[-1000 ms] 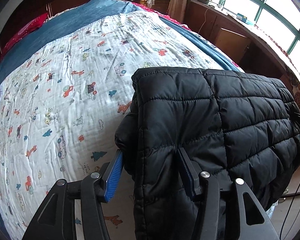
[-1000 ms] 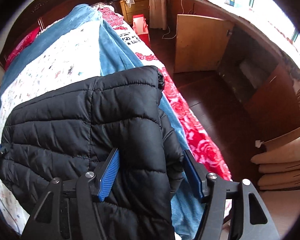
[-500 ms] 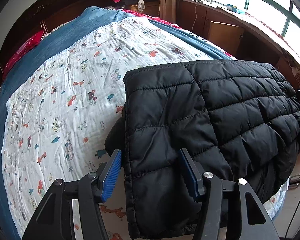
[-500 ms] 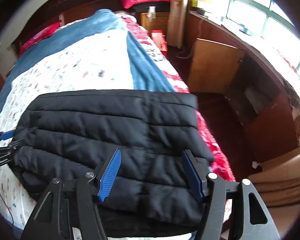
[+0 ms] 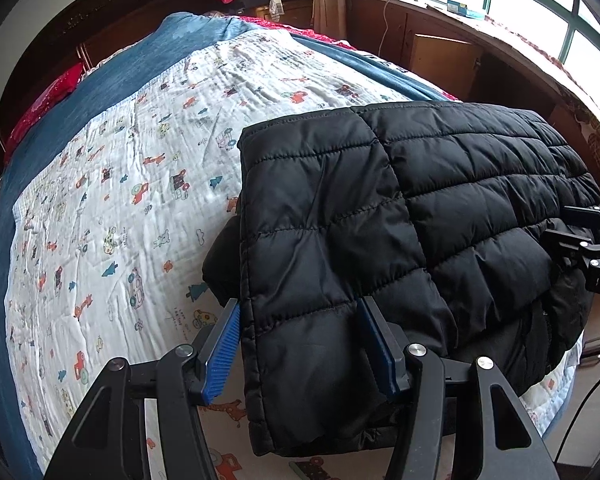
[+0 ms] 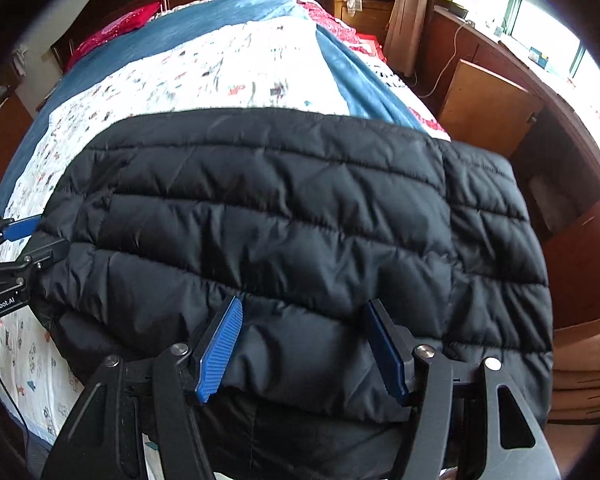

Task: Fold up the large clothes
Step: 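Lower the jacket bundle onto the quilt and open both grippers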

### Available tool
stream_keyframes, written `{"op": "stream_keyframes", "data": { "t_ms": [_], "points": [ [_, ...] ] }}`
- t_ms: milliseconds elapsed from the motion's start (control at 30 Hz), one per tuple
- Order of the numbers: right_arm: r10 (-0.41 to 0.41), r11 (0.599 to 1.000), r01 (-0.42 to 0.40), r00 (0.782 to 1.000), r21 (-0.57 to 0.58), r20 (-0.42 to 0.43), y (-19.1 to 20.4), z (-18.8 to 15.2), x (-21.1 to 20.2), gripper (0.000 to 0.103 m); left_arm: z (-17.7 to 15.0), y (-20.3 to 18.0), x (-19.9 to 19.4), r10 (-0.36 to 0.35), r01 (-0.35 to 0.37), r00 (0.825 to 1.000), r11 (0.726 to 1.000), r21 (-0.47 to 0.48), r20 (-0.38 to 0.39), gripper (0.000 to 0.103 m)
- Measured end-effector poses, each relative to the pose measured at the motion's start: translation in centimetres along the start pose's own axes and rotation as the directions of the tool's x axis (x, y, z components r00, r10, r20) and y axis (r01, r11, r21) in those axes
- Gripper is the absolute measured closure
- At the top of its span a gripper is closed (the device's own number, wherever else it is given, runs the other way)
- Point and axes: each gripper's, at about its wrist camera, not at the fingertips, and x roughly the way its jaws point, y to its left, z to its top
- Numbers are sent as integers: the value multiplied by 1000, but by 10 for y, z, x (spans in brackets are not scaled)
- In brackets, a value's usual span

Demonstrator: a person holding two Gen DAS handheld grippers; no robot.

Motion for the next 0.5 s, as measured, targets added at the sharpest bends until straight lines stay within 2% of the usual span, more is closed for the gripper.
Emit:
{"op": "stream_keyframes", "data": {
  "t_ms": [233, 367, 500],
  "points": [
    [-38, 999, 38, 999, 14, 9, 10, -24, -3, 34, -13, -6, 1, 2, -2, 1000, 1000, 4, -12, 33],
    [-83, 997, 83, 997, -5, 8, 16, -34, 5, 32, -18, -8, -4, 3, -3, 1000, 1000, -14, -18, 33],
    [-109, 994, 109, 994, 9, 27, 19, -35, 0, 32, -25, -10, -23, -4, 4, 1000, 1000, -15, 9, 33]
  ]
}}
